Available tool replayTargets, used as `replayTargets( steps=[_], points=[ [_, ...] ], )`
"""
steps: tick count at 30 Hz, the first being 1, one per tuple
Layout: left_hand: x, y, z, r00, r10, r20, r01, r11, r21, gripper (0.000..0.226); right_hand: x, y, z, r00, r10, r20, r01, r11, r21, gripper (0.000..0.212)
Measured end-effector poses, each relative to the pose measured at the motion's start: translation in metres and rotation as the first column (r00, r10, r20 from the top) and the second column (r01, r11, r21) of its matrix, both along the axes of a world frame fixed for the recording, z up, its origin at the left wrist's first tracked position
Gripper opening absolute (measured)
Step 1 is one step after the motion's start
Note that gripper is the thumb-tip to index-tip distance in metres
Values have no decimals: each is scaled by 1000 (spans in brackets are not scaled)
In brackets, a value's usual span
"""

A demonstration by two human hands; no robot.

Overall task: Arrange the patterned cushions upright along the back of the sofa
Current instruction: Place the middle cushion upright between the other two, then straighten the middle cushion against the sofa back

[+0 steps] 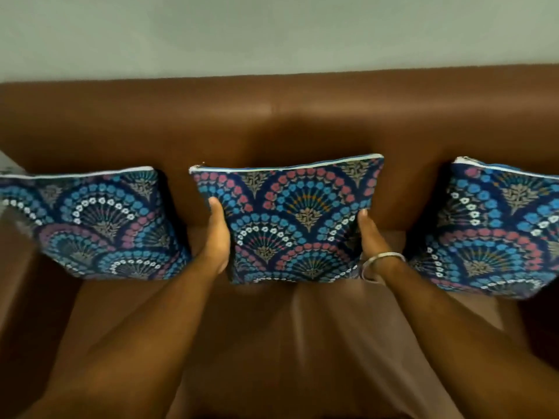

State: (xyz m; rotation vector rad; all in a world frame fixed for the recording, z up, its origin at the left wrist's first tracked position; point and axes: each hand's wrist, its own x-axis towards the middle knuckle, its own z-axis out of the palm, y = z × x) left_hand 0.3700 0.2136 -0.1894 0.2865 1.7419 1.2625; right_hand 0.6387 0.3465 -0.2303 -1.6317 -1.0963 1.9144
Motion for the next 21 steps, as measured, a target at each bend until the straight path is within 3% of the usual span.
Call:
replayTargets(
  steps=[3,7,9,11,15,18,20,21],
  points=[
    [0,-1,-1,1000,29,-4,-29,998,55,76,-3,-8,-15,999,-14,38,14,1000,13,112],
    [1,2,-15,999,37,-30,-32,991,128,49,8,-25,-25,996,-78,39,78,997,11,96],
    [5,8,-18,999,25,-36,-20,991,129,41,8,-26,-22,995,-90,40,89,996,22,99],
    [6,9,-21,998,31,-59,-24,992,128,42,4,-22,-17,996,-83,22,83,996,28,101],
    [3,-10,-20,992,33,-121,-23,996,82,55,-3,-26,-5,992,-127,12,127,992,-2,81],
    [-2,-52,-24,982,54,-178,-54,999,9,43,-10,-58,2,943,-207,263,202,978,46,73],
    [-16,-95,-30,978,90,-187,-111,989,-101,56,-32,-99,5,877,-199,437,191,980,63,70],
    [-29,-118,-33,972,116,-205,-151,975,-166,58,-49,-126,4,883,-162,440,168,985,26,71]
  ],
)
